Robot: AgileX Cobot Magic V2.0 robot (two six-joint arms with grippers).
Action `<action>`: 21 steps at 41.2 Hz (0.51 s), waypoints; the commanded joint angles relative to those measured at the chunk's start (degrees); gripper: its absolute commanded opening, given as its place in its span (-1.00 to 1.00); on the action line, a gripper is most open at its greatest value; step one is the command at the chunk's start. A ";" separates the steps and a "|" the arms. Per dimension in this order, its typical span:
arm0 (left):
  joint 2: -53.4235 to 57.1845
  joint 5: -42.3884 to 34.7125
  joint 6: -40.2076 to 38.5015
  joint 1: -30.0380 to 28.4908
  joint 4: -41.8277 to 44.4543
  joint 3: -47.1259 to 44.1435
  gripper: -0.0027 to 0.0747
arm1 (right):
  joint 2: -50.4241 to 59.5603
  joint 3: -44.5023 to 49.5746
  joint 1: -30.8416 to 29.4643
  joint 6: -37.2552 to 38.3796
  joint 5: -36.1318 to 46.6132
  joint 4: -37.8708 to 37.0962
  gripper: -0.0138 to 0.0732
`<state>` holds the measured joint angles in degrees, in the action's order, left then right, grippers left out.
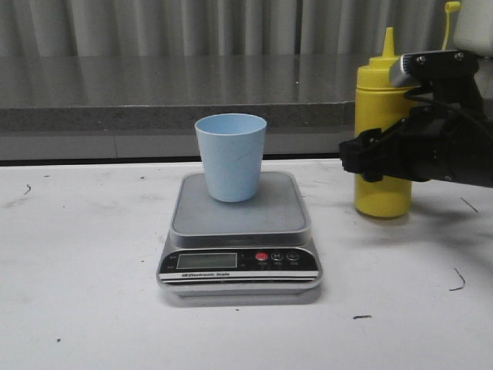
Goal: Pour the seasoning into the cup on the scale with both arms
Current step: 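Open the right gripper and withdraw it from the bottle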
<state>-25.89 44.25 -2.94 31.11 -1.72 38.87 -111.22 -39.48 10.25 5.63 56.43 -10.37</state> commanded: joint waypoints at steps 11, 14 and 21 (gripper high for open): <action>-0.24 -4.13 -0.51 0.06 -0.22 1.40 0.06 | 1.53 -1.44 -0.42 -0.32 7.14 0.71 0.73; -0.24 -4.13 -0.51 0.06 -0.22 1.40 0.06 | 1.75 -1.08 -0.42 -0.32 6.97 0.71 0.68; -0.24 -4.13 -0.51 0.06 -0.22 1.40 0.06 | 4.10 1.87 -0.42 -0.32 7.07 0.71 0.68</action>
<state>-25.89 44.25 -2.94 31.11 -1.72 38.87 -111.32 -38.20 10.25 5.63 58.56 -10.03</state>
